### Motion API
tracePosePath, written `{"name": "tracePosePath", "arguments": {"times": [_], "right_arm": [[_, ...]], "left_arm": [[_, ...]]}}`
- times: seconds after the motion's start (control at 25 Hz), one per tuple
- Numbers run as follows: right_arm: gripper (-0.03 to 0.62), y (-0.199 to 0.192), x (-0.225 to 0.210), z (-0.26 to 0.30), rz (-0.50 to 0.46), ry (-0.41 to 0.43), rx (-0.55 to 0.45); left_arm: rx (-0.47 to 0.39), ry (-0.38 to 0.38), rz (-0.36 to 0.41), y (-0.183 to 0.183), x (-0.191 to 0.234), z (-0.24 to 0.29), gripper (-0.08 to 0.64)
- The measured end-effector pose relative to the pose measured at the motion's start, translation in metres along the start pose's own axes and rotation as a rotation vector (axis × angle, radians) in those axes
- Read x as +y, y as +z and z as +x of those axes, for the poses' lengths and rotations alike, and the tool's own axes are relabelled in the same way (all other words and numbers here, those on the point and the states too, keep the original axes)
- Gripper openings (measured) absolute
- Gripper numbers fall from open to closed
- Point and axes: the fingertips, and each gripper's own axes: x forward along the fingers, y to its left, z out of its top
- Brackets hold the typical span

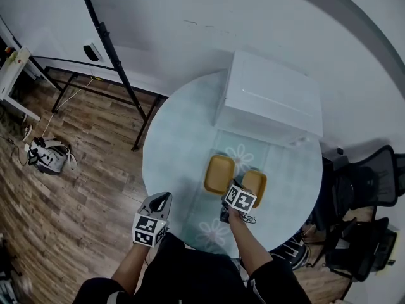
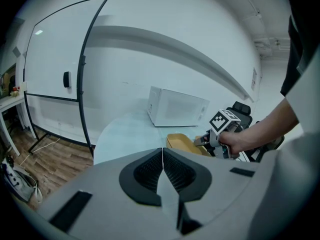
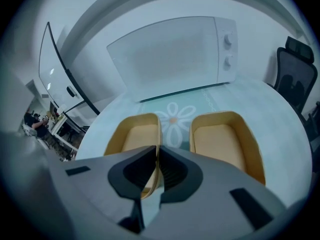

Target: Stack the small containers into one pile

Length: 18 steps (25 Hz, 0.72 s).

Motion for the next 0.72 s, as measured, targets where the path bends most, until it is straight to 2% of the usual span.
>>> {"name": "tracePosePath", "arguments": {"times": [0.2, 0.4, 0.72], "right_arm": [[0.035, 0.002, 0.0, -0.003, 0.0, 0.012, -0.023], [0.034, 0.008, 0.009, -0.019, 0.012, 0.088, -0.073], [0.026, 0.019, 0.009, -0.052, -0.093, 0.168, -0.156]], "left_arm": [[0.002, -0.01, 0.009, 0.001, -0.007, 0.001, 0.015], [0.003, -0.026, 0.022, 0.003, -0.015, 0.005, 0.015], [-0.005, -0.086, 0.071, 0.014, -0.046, 0.022, 0.015]]}}
